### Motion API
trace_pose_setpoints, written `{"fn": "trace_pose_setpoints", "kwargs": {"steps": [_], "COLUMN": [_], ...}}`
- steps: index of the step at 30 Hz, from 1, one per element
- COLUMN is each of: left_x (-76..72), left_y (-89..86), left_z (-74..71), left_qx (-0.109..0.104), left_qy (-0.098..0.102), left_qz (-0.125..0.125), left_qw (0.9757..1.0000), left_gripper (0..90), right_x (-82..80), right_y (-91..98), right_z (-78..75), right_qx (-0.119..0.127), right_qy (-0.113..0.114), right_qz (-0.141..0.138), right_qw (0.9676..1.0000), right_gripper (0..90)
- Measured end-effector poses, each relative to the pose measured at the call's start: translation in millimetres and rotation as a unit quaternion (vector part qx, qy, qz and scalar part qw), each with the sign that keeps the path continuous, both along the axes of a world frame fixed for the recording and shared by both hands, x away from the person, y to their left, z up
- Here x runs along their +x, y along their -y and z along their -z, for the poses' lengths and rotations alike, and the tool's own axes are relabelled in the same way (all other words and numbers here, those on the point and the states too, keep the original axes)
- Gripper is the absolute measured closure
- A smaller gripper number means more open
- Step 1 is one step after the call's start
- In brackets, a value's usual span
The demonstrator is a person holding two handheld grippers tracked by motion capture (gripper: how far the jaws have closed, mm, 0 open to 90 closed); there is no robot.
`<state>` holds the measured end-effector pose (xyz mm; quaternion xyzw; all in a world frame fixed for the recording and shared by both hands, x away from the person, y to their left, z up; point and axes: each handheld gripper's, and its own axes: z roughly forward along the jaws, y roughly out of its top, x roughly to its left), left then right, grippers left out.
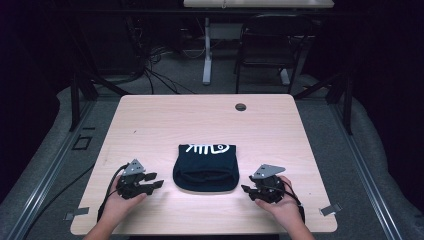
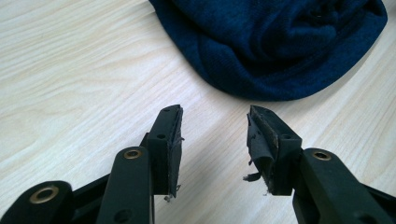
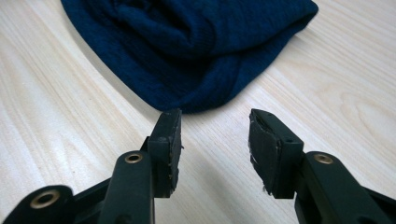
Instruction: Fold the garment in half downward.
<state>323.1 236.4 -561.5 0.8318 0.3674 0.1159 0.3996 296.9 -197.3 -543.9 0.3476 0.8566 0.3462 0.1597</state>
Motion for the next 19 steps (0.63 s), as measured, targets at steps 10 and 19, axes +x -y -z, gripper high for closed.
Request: {"fn": "trace_pose_setpoints", "kwargs": {"steps": [10, 19], "left_x": [3.9, 4.5], "left_y": [-12.1, -7.2], "left_z": [6.4, 8.3], "left_qx": [-0.01, -0.006], "left_qy": [-0.014, -0.006], "left_qz": [-0.029, -0.025], "left_qw": [0.9995, 0.9996], "left_gripper": [53.9, 50.1], "right_x": [4.0, 5.8], "right_y": [11.4, 12.6], "right_z": [9.7, 8.9], "right_qx": [0.007, -0.002], "right_qy": [0.0, 0.014], "right_qz": [0.034, 0.043], "right_qw": [0.9994, 0.999], "right_gripper": [49.0, 43.2]}}
